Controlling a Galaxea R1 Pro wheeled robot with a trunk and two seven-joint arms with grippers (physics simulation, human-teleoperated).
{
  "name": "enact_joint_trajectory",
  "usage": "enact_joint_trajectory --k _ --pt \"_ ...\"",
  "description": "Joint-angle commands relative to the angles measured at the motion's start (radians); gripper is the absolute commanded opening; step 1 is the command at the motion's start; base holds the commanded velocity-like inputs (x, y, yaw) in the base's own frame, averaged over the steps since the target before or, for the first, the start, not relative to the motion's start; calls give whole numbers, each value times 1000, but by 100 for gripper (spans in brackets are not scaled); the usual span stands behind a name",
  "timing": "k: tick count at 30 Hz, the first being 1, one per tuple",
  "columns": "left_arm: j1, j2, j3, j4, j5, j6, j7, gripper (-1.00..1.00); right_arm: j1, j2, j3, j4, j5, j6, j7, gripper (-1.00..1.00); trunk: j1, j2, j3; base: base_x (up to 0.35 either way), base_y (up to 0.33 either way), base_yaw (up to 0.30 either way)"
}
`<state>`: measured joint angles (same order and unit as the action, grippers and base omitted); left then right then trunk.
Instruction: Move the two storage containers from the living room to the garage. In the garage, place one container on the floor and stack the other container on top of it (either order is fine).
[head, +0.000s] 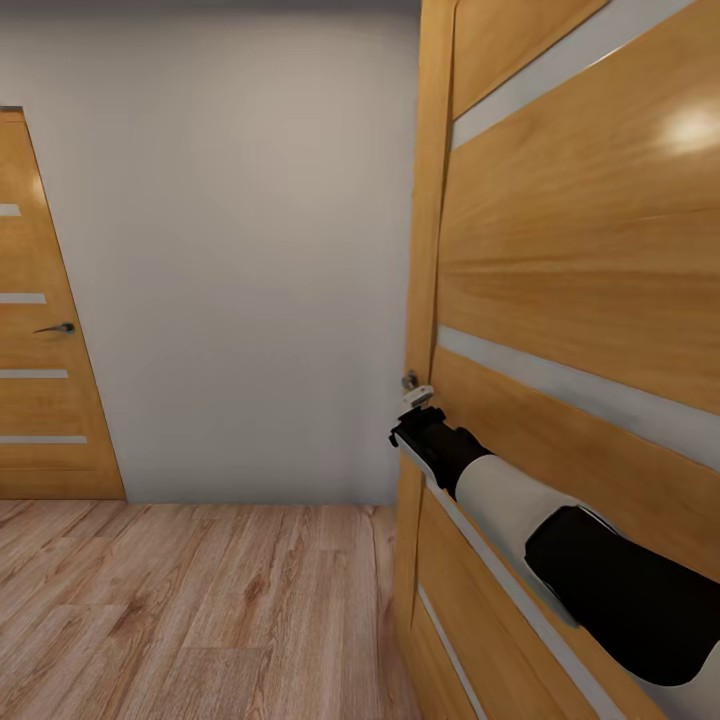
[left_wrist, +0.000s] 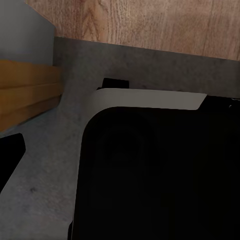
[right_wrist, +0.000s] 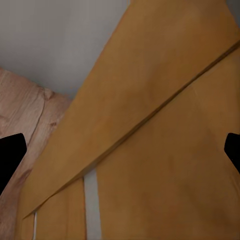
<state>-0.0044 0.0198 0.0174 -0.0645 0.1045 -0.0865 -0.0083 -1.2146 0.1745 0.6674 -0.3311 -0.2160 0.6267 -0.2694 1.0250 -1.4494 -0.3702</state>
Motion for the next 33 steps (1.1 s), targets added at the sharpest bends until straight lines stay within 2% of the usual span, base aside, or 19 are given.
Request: enact_joint_trajectory --k 1,8,18,24,33 --pt "0 0 1 0 9 -2 -1 100 -1 0 5 2 -2 6 -11 100 0 -1 -1 0 0 0" --pt "0 0 1 0 9 -2 -1 100 -2 0 4 3 -2 5 -14 100 0 -1 -1 0 0 0" --pt "0 0 1 0 9 -2 0 100 -6 0 4 5 -2 9 -68 100 0 -1 -1 0 0 0" --pt "0 0 1 0 9 -2 -1 100 -41 0 3 66 -2 5 -90 100 0 -1 -1 0 0 0" --pt "0 0 1 0 9 -2 -1 100 -57 0 3 87 -3 -4 -91 100 0 -1 -1 0 0 0"
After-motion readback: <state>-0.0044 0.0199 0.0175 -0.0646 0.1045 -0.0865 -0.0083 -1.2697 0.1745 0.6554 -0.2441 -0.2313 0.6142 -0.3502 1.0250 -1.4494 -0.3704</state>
